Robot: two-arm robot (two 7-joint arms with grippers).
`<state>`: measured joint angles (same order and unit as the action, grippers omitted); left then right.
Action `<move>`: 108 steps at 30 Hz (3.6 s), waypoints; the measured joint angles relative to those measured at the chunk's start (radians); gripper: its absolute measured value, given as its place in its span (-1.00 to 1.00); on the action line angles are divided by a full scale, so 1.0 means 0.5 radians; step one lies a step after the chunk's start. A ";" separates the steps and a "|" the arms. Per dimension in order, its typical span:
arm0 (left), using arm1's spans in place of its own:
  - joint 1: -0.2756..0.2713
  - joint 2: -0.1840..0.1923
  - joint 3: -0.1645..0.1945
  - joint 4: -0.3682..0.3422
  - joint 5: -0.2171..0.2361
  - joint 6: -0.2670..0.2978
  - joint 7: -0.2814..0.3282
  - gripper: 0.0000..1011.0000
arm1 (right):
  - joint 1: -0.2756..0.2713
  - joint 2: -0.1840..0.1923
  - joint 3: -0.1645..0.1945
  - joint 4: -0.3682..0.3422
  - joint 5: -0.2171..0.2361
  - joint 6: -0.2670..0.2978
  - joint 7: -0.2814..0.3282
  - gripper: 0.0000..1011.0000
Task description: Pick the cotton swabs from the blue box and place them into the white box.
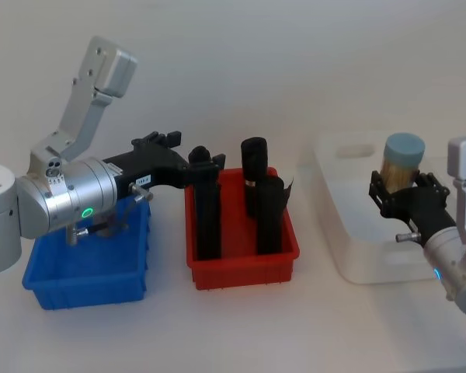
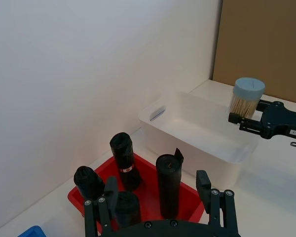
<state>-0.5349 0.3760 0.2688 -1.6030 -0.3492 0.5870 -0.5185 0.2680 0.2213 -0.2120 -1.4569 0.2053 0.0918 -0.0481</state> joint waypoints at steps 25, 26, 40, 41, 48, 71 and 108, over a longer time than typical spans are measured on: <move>0.000 0.000 0.000 0.000 0.000 0.000 0.000 0.98 | 0.213 -0.035 0.026 0.412 0.050 0.007 0.291 0.65; 0.000 0.000 0.000 0.000 0.000 0.000 0.000 0.98 | 0.214 -0.035 0.026 0.415 0.051 0.006 0.294 0.68; 0.000 0.000 0.000 0.000 0.000 0.000 0.000 0.98 | 0.206 -0.028 0.040 0.408 0.068 -0.093 0.325 0.98; 0.000 0.000 0.000 0.000 0.000 0.000 0.000 0.98 | 0.203 -0.028 0.041 0.404 0.068 -0.104 0.325 0.98; 0.000 0.000 0.000 0.000 0.000 0.000 0.000 0.98 | 0.167 -0.017 0.050 0.342 0.068 -0.229 0.306 0.98; 0.023 0.000 0.014 0.000 0.009 -0.043 0.034 0.98 | 0.046 0.021 0.067 0.144 0.066 -0.389 0.241 0.98; 0.504 0.011 0.313 -0.039 0.251 -0.966 0.856 0.98 | -0.555 0.230 -0.028 -0.607 0.163 -0.119 0.229 0.98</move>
<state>-0.2831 0.3817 0.4255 -1.6228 -0.2238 0.1038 -0.0904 -0.0095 0.3361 -0.2260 -1.7604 0.2870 0.0321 0.0663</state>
